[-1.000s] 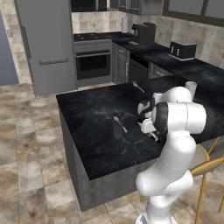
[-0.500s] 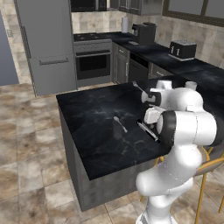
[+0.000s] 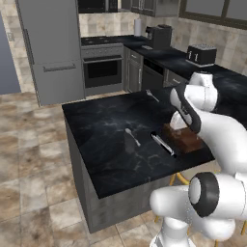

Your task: Take the tongs from the drawer on the left and place them on the dining counter next to the tray containing the hot dog.

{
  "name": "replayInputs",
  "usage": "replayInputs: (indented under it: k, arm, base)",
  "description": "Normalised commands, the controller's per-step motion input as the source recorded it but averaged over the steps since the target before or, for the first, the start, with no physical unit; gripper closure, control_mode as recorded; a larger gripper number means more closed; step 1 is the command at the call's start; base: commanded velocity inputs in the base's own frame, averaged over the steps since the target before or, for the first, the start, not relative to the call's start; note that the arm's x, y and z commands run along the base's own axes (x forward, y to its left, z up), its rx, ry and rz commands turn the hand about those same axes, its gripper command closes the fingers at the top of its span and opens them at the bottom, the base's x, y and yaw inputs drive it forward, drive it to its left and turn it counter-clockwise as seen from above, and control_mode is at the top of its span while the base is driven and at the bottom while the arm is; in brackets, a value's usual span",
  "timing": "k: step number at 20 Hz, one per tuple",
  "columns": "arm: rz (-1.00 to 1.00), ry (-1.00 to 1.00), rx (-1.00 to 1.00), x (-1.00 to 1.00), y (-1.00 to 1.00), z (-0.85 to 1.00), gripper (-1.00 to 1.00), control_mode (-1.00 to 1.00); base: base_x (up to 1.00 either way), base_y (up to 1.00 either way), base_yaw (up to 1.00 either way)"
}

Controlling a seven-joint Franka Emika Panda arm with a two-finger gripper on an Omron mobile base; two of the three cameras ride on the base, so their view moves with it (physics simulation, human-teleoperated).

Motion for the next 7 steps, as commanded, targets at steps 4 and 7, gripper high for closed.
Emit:
replayInputs:
  k: [4, 7]
  arm:
    - [0.0, -0.12, 0.0, -1.0, 0.33, 1.0, -1.0, -1.0]
    - [0.0, -0.11, 0.0, -0.83, 0.3, 1.0, -1.0, -1.0]
  base:
    - [0.0, 0.0, 0.0]
    - [0.0, 0.0, 0.0]
